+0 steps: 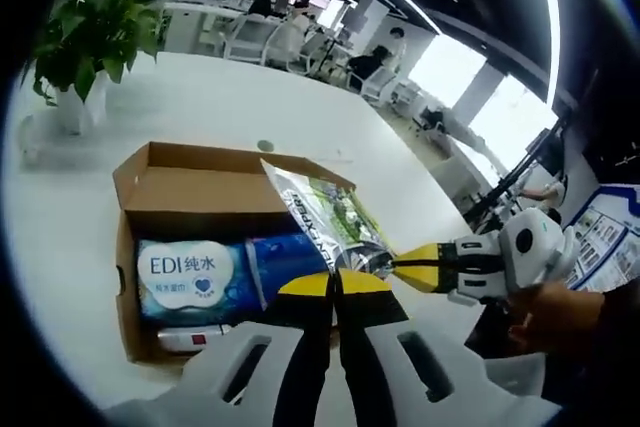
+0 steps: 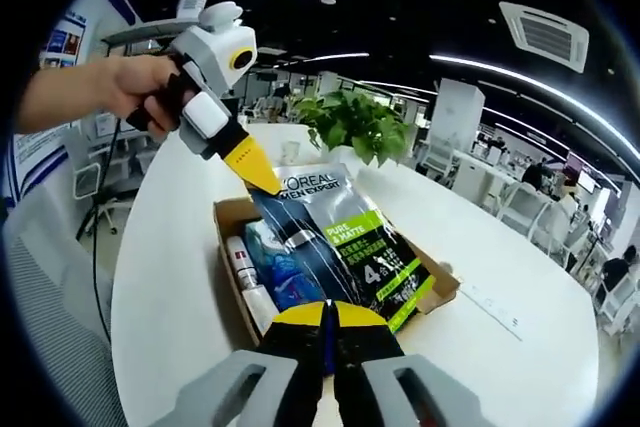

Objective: Operate the shoe box by opening the lid, removing the specified soft item, and placing it in the target area until the item is outside and the box remains undamaged.

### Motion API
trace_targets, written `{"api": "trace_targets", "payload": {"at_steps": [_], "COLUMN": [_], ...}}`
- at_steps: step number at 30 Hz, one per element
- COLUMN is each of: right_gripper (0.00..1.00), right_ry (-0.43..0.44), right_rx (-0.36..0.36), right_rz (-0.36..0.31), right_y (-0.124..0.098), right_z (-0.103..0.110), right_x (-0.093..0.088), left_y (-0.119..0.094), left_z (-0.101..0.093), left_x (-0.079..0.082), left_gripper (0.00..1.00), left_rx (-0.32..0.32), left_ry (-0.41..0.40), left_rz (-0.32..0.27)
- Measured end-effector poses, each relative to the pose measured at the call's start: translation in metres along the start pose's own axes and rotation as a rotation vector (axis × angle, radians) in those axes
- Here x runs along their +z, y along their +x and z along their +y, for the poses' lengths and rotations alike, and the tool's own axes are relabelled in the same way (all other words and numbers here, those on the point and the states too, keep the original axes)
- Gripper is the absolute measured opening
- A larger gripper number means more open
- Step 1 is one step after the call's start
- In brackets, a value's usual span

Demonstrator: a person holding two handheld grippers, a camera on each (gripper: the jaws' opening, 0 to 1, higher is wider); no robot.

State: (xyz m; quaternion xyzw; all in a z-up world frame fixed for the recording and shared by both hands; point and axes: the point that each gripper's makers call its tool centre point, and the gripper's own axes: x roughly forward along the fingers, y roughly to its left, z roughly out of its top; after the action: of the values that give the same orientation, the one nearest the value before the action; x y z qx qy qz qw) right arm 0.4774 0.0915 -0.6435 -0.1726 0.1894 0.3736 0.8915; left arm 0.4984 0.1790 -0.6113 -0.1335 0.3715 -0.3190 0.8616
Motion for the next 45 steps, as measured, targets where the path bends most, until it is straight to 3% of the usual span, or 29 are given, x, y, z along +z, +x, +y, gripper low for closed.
{"api": "trace_targets", "payload": {"at_steps": [26, 45], "right_gripper": [0.0, 0.0], "right_ry": [0.027, 0.078], "right_rx": [-0.094, -0.145], "right_rz": [0.023, 0.06], "right_y": [-0.034, -0.055], "right_z": [-0.022, -0.043], "right_x": [-0.034, -0.077], "left_y": [0.03, 0.067], "left_z": [-0.047, -0.078], "left_x": [-0.013, -0.035], "left_gripper": [0.0, 0.0], "left_rx": [-0.071, -0.101], "left_ry": [0.053, 0.103], "left_rz": [0.04, 0.11]}}
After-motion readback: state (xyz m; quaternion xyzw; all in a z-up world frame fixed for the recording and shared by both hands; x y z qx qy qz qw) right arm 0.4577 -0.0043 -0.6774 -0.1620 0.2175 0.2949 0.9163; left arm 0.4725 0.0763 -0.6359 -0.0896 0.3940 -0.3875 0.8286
